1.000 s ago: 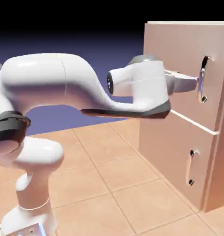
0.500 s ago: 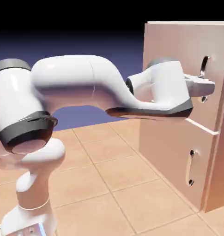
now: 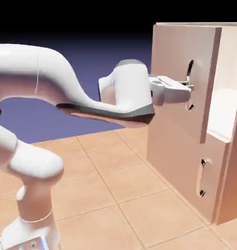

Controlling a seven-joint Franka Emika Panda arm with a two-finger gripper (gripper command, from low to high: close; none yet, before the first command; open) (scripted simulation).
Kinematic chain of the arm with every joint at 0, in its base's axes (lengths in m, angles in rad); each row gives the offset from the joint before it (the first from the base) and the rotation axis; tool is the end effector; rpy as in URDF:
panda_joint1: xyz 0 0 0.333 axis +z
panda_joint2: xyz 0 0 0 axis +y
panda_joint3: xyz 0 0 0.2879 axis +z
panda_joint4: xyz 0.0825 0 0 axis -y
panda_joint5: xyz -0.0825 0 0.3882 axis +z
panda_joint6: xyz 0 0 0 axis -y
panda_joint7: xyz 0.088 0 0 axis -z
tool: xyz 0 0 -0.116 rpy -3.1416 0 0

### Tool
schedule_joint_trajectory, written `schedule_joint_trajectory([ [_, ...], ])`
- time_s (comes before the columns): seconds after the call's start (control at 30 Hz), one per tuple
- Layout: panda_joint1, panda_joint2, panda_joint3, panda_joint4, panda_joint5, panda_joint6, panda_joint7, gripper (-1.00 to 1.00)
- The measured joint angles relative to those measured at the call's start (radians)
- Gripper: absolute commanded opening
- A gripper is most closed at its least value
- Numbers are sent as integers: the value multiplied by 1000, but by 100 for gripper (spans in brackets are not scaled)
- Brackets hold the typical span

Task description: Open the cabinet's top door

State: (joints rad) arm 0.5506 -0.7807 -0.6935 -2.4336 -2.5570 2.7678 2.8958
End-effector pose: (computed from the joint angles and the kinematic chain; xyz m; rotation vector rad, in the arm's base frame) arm 0.4194 -0.0706 0.5360 -1.7370 0.9426 -1.8966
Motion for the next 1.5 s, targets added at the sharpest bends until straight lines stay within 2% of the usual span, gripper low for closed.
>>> schedule_joint_trajectory([
  [0.53, -580, -143, 544, -232, 348, 28, 1, -100],
  [1.03, -1116, -391, 942, -322, 693, 327, -19, -100],
  [1.27, -1086, -482, 951, -410, 997, 287, -305, -100],
  [1.5, -879, -597, 983, -496, 1293, 32, -567, -100],
])
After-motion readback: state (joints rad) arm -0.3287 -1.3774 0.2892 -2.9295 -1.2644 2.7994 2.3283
